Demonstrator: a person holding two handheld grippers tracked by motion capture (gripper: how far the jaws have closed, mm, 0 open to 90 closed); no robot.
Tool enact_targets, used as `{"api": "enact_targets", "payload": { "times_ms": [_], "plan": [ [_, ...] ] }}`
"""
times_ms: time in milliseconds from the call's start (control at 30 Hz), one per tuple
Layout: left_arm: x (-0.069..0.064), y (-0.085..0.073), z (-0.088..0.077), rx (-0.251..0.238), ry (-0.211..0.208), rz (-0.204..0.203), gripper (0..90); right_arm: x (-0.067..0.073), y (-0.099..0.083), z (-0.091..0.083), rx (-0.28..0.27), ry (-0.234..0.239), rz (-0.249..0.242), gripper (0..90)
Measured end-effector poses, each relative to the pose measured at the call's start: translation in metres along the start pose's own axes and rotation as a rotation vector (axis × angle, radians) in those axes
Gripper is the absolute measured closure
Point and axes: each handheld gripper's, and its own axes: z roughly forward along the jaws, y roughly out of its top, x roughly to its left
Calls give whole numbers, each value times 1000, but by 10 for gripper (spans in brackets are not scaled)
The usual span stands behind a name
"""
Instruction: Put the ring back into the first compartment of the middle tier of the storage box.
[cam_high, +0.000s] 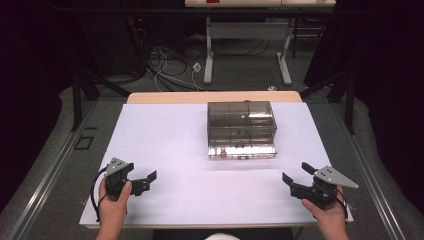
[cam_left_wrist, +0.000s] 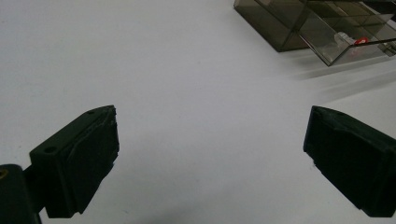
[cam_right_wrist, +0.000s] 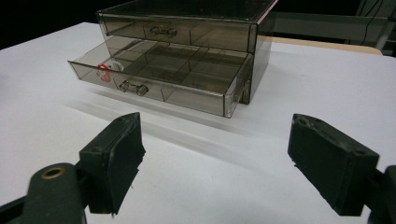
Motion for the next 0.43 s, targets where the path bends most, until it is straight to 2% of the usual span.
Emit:
{"api": "enact_targets", "payload": {
  "times_ms": [233, 433],
  "plan": [
    [-1, 0, -1, -2, 1, 14, 36, 0, 0, 0, -10, -5, -9, 176],
    [-2, 0, -1, -3, 1, 14, 36, -1, 1, -1, 6, -20, -1, 160]
  ]
}}
